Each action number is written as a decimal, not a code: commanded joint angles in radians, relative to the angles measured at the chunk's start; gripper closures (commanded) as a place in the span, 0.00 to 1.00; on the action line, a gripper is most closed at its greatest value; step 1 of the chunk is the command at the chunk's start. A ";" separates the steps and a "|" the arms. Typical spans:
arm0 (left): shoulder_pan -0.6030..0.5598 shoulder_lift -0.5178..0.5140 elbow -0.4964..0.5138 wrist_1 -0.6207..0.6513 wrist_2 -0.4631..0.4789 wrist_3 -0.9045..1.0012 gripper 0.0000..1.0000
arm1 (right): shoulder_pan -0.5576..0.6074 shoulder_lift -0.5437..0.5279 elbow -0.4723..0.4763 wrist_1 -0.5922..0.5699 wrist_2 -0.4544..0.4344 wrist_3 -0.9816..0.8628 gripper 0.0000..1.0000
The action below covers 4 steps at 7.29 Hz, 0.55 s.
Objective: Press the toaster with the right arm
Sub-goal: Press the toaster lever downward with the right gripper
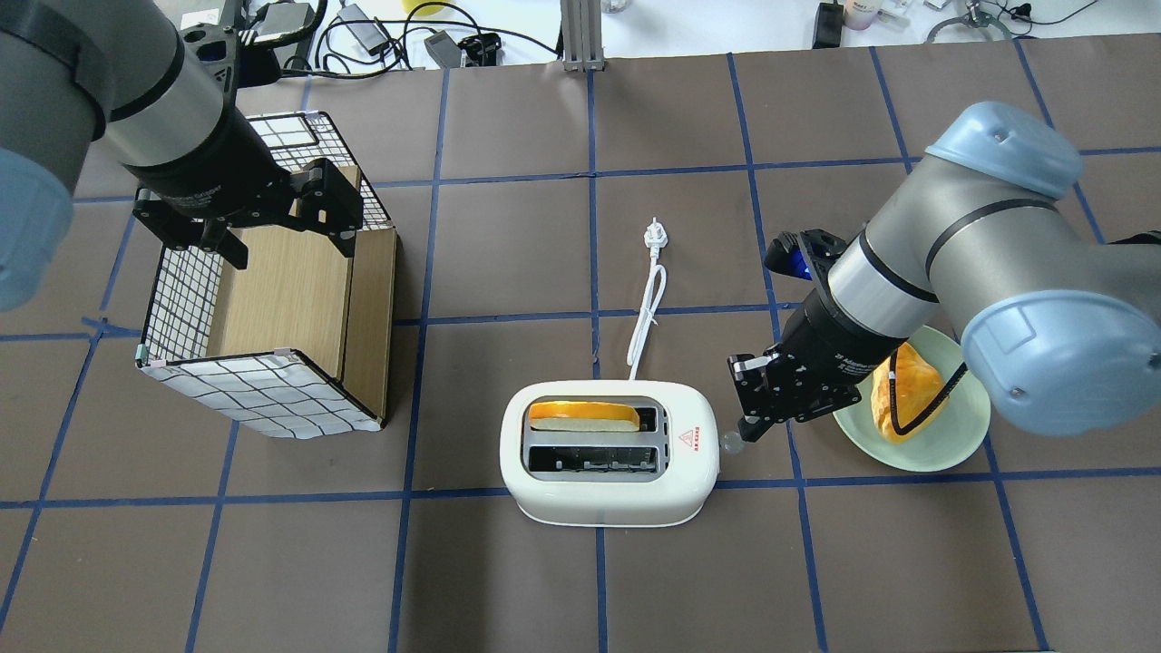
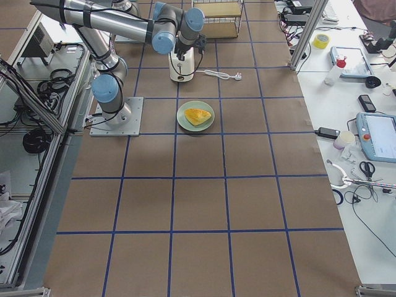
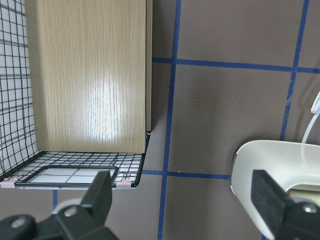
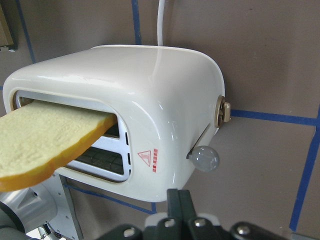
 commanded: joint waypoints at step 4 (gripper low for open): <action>0.000 0.000 0.000 0.000 0.000 0.000 0.00 | -0.041 0.004 0.084 -0.045 0.045 -0.018 1.00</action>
